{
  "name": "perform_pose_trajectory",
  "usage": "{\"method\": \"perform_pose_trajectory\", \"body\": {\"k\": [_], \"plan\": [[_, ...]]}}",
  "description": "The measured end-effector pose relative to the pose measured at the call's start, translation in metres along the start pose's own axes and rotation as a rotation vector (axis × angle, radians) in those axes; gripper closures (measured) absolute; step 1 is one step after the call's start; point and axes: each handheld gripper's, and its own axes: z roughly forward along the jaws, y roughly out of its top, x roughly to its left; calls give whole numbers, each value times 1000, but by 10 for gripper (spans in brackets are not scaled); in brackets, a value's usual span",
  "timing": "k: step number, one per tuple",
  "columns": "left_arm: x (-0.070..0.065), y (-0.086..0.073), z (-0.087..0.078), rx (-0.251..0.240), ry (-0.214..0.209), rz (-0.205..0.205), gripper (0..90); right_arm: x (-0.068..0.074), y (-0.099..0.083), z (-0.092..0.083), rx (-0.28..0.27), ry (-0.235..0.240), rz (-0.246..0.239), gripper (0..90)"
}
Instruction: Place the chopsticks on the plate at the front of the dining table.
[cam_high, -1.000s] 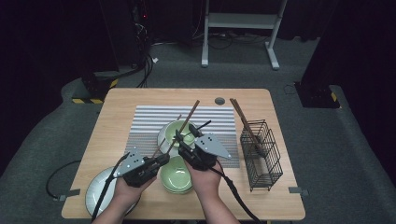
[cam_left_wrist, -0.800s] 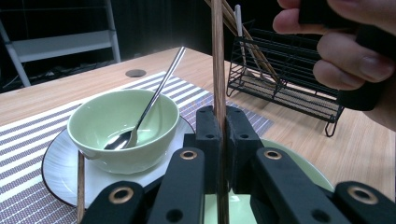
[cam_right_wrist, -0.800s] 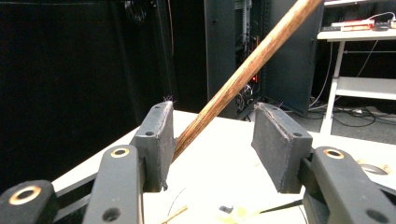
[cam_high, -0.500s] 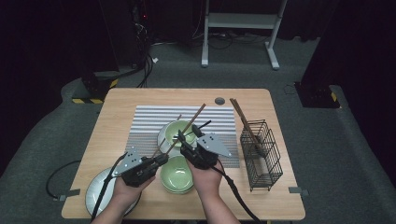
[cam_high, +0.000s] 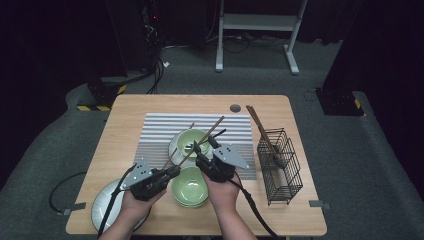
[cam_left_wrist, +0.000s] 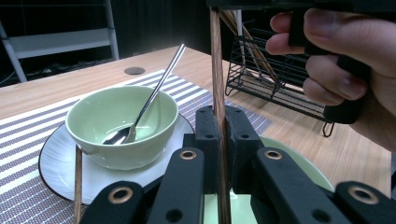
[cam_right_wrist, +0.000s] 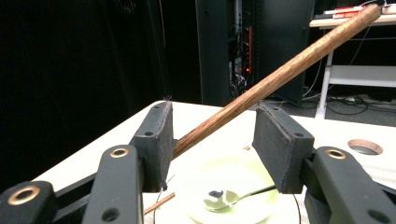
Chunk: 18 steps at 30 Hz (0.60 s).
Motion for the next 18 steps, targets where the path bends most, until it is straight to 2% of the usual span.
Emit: {"method": "perform_pose_trajectory", "body": {"k": [6,9,18], "plan": [[2,-1,3,10,5,-14,847,0,0,2,1,-2,1,481],[1,0,2,11,12,-1,847,0,1,1,-1,-1,1,480],[5,-2,2,31,37,-5,847,0,7,-13,-19,-16,-38,478]]}}
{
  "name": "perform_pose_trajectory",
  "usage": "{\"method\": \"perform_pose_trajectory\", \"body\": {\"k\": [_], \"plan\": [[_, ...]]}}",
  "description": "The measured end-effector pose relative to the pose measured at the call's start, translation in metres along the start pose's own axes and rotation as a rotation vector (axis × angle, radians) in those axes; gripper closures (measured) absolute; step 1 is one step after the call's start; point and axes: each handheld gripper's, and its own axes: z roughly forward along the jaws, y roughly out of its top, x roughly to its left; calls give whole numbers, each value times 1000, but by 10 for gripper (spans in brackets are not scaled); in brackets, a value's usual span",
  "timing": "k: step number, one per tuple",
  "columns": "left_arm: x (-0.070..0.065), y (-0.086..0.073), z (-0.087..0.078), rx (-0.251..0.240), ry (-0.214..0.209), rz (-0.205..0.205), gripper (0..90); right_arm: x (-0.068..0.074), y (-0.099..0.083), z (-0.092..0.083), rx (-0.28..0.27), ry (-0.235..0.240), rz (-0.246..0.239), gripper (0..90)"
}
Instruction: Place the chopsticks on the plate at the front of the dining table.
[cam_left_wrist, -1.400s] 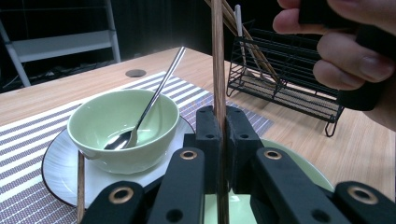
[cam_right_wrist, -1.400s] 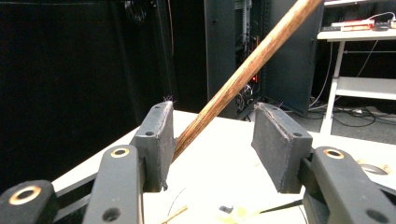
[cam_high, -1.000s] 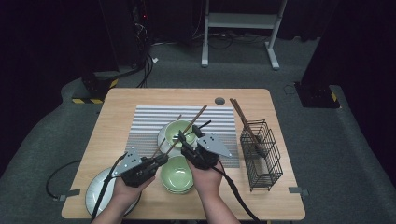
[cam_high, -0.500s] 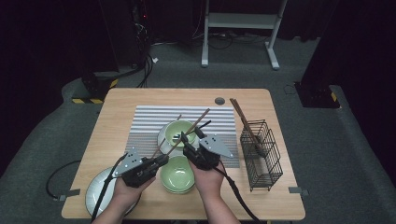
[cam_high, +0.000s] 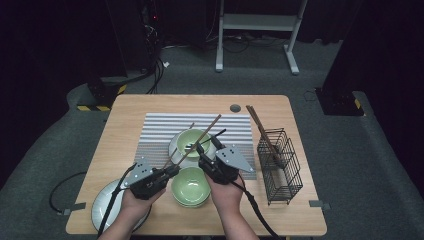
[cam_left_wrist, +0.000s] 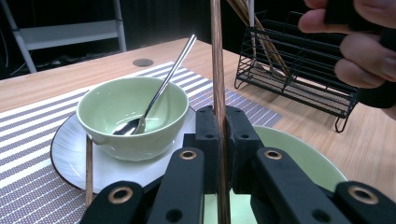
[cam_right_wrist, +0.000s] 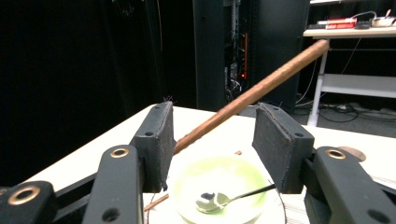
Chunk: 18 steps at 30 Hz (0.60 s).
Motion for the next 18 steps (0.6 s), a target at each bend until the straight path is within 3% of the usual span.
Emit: {"method": "perform_pose_trajectory", "body": {"k": [9,18], "plan": [[4,0,-3,-3,18,0,847,-2,-1,-8,8,-13,-40,473],[14,-2,-8,18,63,-8,846,-9,-15,-16,43,-35,-81,461]]}}
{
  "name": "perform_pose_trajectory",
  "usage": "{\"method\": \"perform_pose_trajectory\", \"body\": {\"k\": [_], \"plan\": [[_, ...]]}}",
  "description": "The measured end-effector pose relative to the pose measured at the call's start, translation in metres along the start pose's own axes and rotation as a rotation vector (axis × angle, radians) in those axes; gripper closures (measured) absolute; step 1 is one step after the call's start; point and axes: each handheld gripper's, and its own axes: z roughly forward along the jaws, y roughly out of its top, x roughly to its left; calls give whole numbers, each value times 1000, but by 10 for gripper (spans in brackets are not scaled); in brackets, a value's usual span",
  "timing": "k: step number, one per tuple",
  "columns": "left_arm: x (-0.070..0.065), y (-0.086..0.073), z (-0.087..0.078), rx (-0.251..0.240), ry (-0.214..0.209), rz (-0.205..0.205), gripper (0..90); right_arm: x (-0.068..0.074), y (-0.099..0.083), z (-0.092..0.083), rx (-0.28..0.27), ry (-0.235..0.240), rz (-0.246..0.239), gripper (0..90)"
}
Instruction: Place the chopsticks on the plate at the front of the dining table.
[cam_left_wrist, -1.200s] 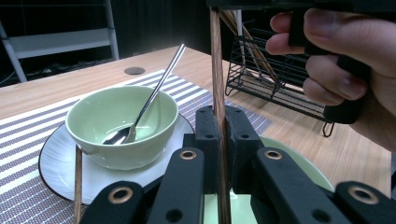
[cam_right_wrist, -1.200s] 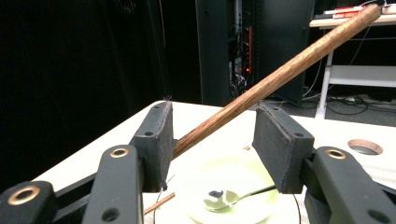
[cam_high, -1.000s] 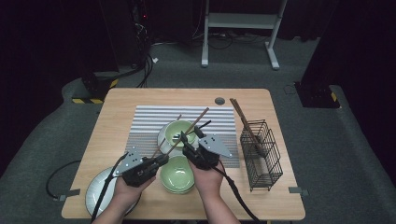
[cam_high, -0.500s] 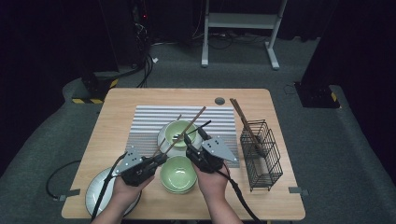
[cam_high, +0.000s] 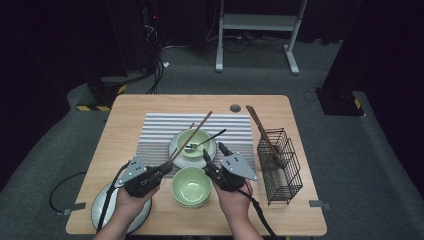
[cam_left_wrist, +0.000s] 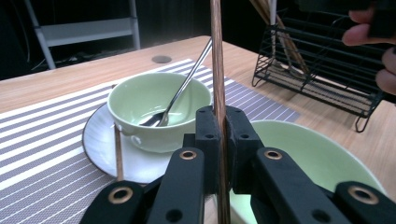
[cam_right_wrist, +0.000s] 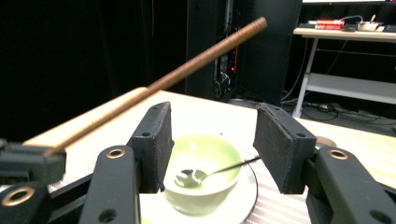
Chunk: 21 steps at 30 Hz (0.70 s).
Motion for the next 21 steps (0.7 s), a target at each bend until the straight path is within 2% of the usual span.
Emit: {"method": "perform_pose_trajectory", "body": {"k": [2,7,17,21], "plan": [[3,0,0,2,12,-11,847,0,-3,-2,10,-4,-6,459],[8,0,-1,7,34,-8,847,-3,-9,-7,13,-12,-23,456],[19,-3,0,39,76,-28,847,-11,-26,-16,40,-38,-35,445],[25,-6,0,59,93,-36,848,-13,-37,-21,67,-47,-52,442]]}}
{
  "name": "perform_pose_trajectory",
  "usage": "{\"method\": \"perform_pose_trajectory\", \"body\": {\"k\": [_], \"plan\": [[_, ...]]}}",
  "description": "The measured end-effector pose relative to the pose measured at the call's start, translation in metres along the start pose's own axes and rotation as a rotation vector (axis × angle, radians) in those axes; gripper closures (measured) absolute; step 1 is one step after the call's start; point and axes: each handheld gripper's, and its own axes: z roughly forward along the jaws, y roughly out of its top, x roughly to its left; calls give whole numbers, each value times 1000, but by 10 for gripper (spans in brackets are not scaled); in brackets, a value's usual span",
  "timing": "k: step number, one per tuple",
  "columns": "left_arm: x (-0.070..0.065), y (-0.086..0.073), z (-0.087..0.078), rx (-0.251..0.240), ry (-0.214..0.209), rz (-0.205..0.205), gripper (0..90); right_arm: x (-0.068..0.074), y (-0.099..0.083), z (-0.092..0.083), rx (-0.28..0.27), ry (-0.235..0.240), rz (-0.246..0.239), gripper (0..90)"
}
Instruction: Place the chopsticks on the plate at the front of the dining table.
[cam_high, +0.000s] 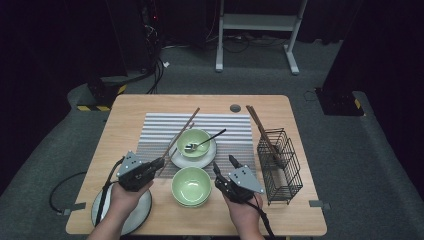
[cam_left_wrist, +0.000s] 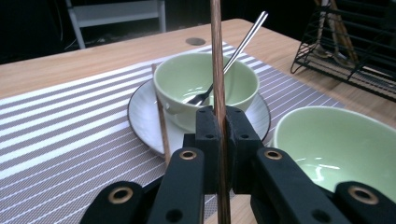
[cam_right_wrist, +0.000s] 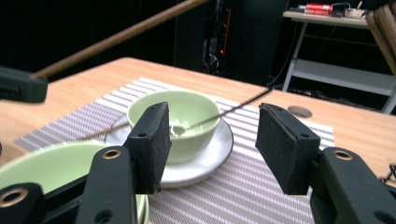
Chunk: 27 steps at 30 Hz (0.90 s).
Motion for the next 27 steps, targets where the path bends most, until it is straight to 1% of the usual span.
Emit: {"method": "perform_pose_trajectory", "body": {"k": [3,6,7,10,12,15,16,17,18,20,22,24,26,27], "plan": [[3,-2,0,12,9,-9,847,0,-8,-2,27,4,6,437],[5,-4,1,20,17,-4,847,0,-12,-3,36,6,6,435],[6,-5,2,28,23,-1,847,2,-15,-5,42,5,-1,433],[7,-5,2,27,24,-4,847,3,-18,-5,54,4,-13,430],[8,-4,3,27,27,-4,847,4,-20,-5,70,8,-6,429],[10,-5,4,31,36,-7,847,5,-22,-4,79,10,-14,426],[12,-6,5,38,43,-8,847,6,-25,-4,88,11,-30,424],[13,-6,5,42,39,-14,847,6,-26,-4,91,13,-30,422],[13,-6,5,42,39,-14,847,5,-26,-4,95,14,-28,421],[16,-9,7,61,47,-12,847,3,-28,-3,99,16,-16,412],[18,-11,9,73,54,-23,847,1,-30,-2,97,18,-10,411],[20,-12,10,88,68,-19,847,-1,-33,0,101,16,-11,408],[21,-12,11,91,72,-21,847,-3,-34,0,98,13,-12,408],[24,-12,11,94,75,-24,847,-5,-36,0,101,15,2,408]]}}
